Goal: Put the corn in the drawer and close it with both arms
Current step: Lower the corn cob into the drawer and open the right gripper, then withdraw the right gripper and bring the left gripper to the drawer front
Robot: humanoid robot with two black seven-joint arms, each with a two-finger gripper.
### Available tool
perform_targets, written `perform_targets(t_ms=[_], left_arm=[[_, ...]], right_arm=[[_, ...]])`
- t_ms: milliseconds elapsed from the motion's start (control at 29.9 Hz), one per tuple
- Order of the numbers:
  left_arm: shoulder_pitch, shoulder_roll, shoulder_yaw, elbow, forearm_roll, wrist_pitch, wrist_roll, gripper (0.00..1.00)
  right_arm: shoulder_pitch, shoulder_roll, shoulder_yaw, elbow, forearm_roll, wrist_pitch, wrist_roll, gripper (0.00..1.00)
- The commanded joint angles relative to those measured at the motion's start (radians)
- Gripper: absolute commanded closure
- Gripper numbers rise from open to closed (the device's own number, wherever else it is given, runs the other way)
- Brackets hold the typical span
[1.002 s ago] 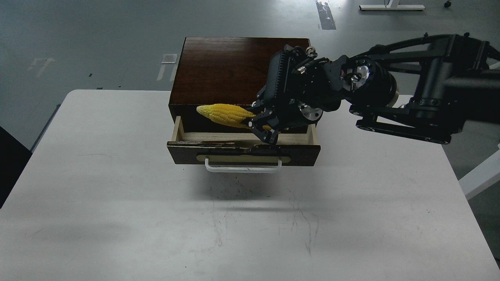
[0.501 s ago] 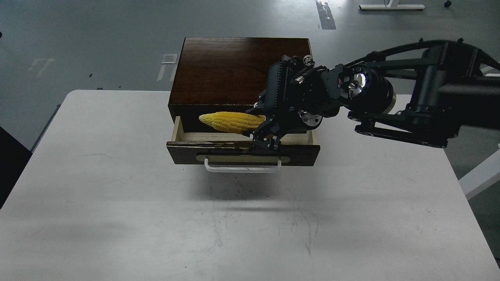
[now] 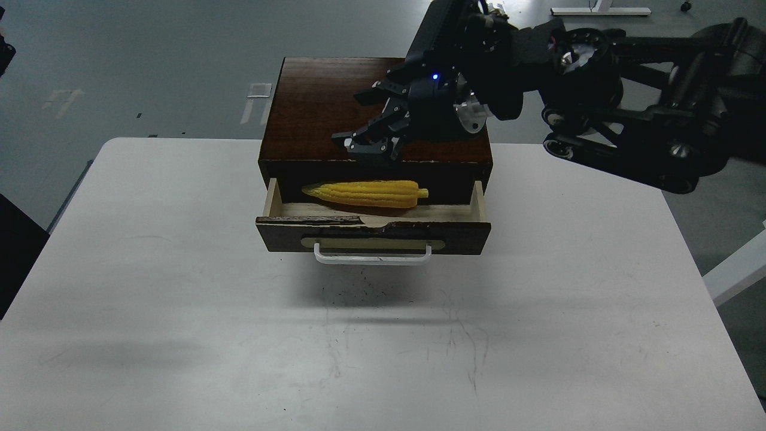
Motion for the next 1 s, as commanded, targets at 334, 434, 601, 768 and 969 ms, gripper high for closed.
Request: perform_targets(t_ms=[334,434,601,768,969], left_arm=[[-0.04,-0.009,-0.009,-0.179,0.251,0.0,-0.016,0.02],[-0.045,-0.027,-0.011,-0.266,0.386,0.0,-0.018,0.02],[-0.062,-0.038,-0.012,-0.439,0.616,0.0,-0.024,0.03],[-0.066,-0.062,-0.011,-0.613,0.893,0.0,-0.024,0.03],[-0.06,-0.013,-0.008,-0.937,1.245,0.0,-0.023,0.04]], right_arm=[[-0.066,-0.126,0.197,-0.323,0.991,-0.01,-0.009,0.01],[-0.104,-0.131,0.223,-0.44,1.141,-0.008,-0.01,0.0],[-0.19,-0.125,0.255,-0.569,1.457,-0.007,-0.016,0.0],[-0.298,-0.132,0.33,-0.586,1.715,0.019,-0.019,0.0],[-0.524,-0.175,0.563,-0.588,1.81,0.07,-0.024,0.0]])
